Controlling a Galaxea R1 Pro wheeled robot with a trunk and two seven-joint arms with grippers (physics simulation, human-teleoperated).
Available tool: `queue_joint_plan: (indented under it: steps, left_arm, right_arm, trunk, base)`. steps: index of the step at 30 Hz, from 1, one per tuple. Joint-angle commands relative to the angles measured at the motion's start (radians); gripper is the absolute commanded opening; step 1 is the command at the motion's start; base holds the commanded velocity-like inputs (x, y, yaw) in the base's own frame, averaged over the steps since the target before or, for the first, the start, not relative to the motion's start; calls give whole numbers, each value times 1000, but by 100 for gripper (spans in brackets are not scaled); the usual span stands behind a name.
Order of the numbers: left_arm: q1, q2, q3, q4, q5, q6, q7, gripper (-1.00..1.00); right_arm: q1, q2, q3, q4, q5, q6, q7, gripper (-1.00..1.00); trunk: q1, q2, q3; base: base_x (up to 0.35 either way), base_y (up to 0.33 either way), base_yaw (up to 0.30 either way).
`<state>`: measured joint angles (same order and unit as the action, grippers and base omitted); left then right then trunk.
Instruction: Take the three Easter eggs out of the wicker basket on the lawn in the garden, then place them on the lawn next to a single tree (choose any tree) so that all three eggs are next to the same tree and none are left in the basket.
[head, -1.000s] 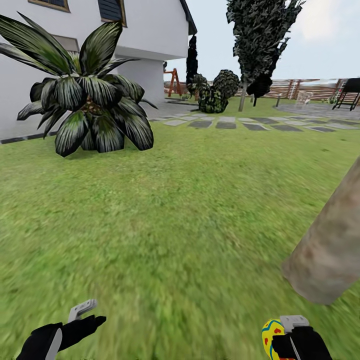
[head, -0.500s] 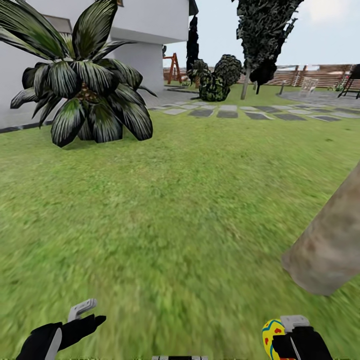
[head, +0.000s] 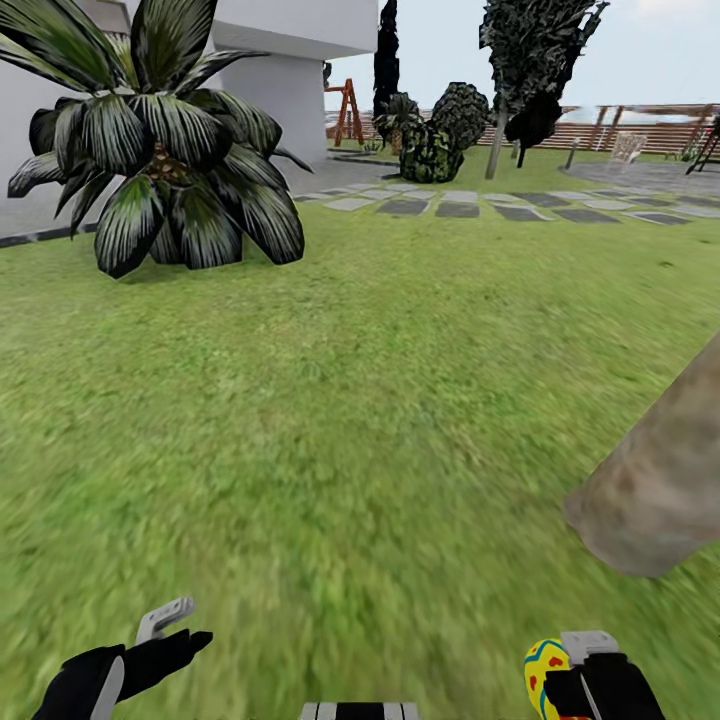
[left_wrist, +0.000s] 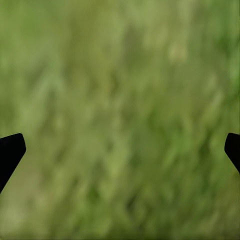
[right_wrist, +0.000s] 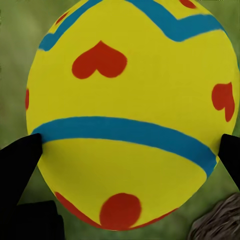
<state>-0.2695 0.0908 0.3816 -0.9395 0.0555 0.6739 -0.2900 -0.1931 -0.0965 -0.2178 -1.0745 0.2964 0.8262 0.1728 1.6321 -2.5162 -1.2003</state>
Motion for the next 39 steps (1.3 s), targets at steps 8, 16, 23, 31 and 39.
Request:
queue_joint_plan:
  steps: [8, 16, 23, 31, 39]
  left_arm:
    - [0, 0, 2, 8, 4, 7, -1, 100]
    - [0, -2, 2, 8, 4, 6, -1, 100]
    - [0, -2, 2, 8, 4, 7, -1, 100]
    - [0, -2, 0, 10, 3, 7, -1, 100]
    - [0, -7, 0, 10, 2, 7, -1, 100]
  right_arm:
    - [0, 1, 0, -1, 10, 4, 10, -100]
    - [-1, 1, 0, -1, 10, 4, 10, -100]
    - [0, 1, 0, -1, 10, 4, 10, -100]
    - [0, 1, 0, -1, 10, 4, 10, -100]
    - [0, 1, 0, -1, 10, 4, 10, -100]
  trunk:
    - [0, 0, -1]
    - [0, -1, -5]
    - [3, -2, -32]
    - [7, -4, -63]
    - [11, -6, -94]
  base:
    - [176, 0, 0]
    - [111, 0, 0]
    - [0, 0, 0]
    - [0, 0, 0]
    - [0, 0, 0]
